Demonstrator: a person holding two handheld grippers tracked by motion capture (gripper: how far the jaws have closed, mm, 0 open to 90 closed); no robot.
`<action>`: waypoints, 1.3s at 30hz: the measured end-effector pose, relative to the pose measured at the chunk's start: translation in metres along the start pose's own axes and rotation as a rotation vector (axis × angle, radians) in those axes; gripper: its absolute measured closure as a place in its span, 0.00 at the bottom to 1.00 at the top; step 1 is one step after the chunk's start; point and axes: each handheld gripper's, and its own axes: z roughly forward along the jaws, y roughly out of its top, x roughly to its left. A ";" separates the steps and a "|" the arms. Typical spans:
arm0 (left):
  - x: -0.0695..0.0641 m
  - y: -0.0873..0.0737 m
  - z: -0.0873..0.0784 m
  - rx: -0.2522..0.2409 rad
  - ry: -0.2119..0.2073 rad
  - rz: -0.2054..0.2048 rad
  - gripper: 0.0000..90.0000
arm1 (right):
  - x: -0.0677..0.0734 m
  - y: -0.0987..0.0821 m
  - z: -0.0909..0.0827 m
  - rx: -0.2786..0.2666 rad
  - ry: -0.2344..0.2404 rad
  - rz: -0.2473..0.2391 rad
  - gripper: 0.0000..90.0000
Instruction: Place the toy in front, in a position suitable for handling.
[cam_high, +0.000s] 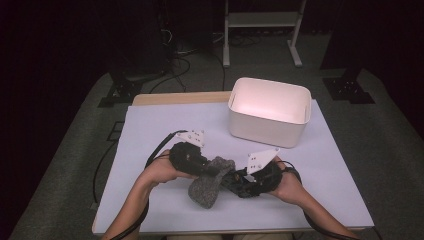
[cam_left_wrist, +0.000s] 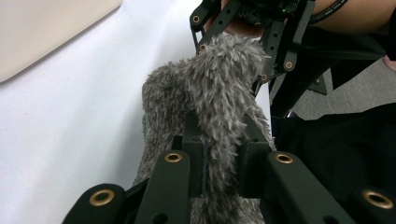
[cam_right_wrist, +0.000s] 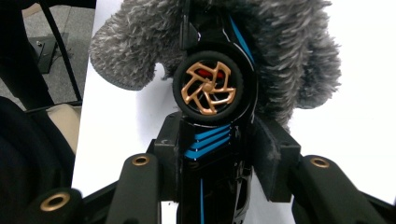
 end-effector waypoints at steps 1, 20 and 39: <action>0.000 0.001 -0.002 -0.006 -0.003 0.006 0.86 | 0.000 0.001 0.001 -0.006 0.003 0.004 0.63; -0.008 0.014 -0.007 -0.019 -0.007 0.044 0.86 | 0.002 0.014 0.005 -0.008 0.030 -0.008 0.62; -0.009 0.024 0.005 -0.043 -0.038 0.051 0.85 | 0.003 0.005 -0.010 0.022 0.008 -0.005 0.62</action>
